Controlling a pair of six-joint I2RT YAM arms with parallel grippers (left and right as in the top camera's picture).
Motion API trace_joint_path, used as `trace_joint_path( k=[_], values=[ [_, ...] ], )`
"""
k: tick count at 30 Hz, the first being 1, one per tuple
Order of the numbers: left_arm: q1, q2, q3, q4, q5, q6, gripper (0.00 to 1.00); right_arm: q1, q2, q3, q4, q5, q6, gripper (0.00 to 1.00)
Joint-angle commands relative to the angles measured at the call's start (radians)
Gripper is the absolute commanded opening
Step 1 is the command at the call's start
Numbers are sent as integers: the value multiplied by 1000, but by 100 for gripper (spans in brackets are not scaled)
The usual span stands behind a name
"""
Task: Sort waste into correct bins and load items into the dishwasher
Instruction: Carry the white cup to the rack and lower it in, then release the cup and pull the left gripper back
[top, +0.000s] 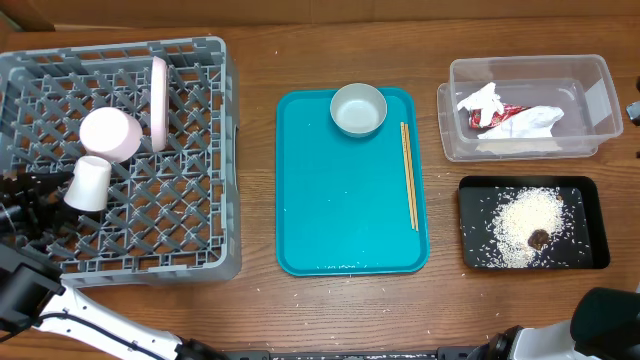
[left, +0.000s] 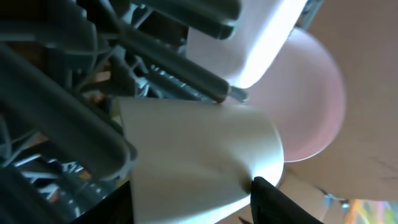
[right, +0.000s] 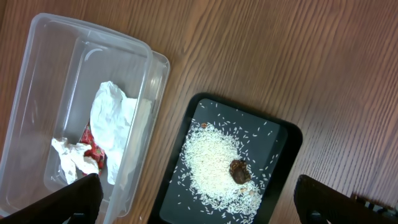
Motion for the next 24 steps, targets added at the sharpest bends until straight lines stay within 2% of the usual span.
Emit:
trace_joint_path(
  k=[1,5,10,12,14,16,17,21,24],
  values=[
    [-5,-59,7,-1,-106,-27,55,-2,-1,20,2,11,-4,100],
    [-5,-152,42,-1,-181,-108,54,-2,-1,20,2,11,-4,100],
    [-14,-257,138,2,-434,-256,54,-2,-1,20,2,11,-4,100],
    [-26,-286,172,0,-484,-273,51,-2,-1,20,2,11,-4,100],
    [-47,-322,186,0,-488,-282,40,-2,-1,20,2,11,-4,100],
    [-77,-347,187,10,-467,-282,9,-2,-1,20,2,11,-4,100],
    [-95,-355,187,15,-467,-277,4,-2,-1,20,2,11,-4,100],
    [-208,-361,184,40,-488,-234,4,-2,-1,20,2,11,-4,100],
    [-327,-360,154,95,-654,-262,4,-2,-1,20,2,11,-4,100]
  ],
)
